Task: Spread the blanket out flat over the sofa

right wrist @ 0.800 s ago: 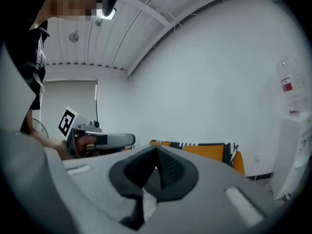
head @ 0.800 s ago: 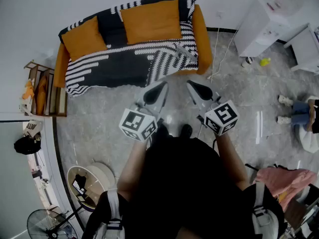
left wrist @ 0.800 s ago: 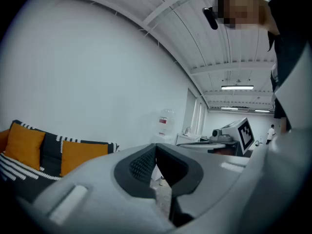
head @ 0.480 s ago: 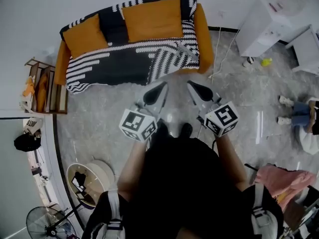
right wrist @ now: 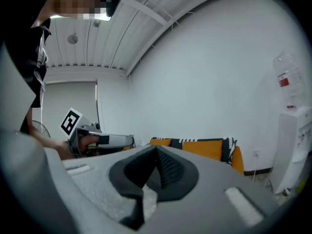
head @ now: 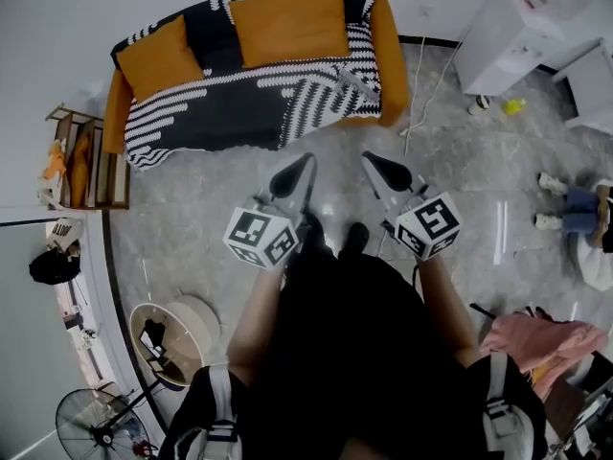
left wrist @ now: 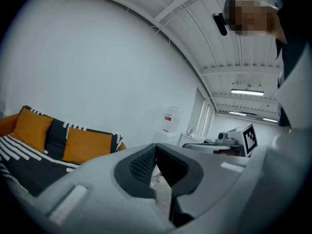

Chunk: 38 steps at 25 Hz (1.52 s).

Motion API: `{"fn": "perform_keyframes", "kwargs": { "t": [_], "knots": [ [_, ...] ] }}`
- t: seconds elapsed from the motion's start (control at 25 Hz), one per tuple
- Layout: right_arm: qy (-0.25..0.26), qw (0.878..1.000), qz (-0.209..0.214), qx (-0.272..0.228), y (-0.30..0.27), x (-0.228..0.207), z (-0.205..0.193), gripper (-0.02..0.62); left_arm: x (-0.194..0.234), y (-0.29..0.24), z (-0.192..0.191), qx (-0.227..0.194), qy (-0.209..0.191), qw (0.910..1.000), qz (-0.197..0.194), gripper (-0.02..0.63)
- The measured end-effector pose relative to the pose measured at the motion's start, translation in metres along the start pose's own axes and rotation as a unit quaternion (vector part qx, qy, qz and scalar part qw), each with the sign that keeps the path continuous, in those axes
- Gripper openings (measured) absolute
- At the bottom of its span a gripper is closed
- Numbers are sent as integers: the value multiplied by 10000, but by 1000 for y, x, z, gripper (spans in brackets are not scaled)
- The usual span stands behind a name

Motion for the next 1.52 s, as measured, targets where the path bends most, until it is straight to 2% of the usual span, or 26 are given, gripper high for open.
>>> {"fn": "perform_keyframes", "kwargs": {
  "t": [0.32, 0.56, 0.92, 1.08, 1.32, 1.52],
  "knots": [
    [-74, 9996, -210, 158, -1, -19, -8, 2, 7, -25, -17, 365, -106, 9991, -210, 12],
    [-116, 9984, -489, 271, -16, -50, -12, 2, 34, -68, -31, 527, -99, 9977, -420, 14],
    [-237, 9957, -834, 331, -84, -118, -5, 2, 113, -160, -38, 1020, -168, 9917, -762, 15],
    [-142, 9932, -1035, 519, -120, -151, -8, 2, 156, -202, -48, 1255, -142, 9878, -910, 28],
    [-209, 9869, -1392, 794, -161, -195, -24, 2, 209, -258, -78, 1709, -104, 9781, -1187, 45],
    [-354, 9837, -1501, 921, -191, -222, -39, 2, 244, -291, -118, 2081, -137, 9690, -1324, 62]
  ]
}}
Point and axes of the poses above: the fingertips, and each gripper's own axes: y backward along the fingers, x to its left, z out of its top, the point moved 6 cm from there along y, backward along the fingers, and after that the axes turned 10 degrees about -x, right-handed, at the moved point
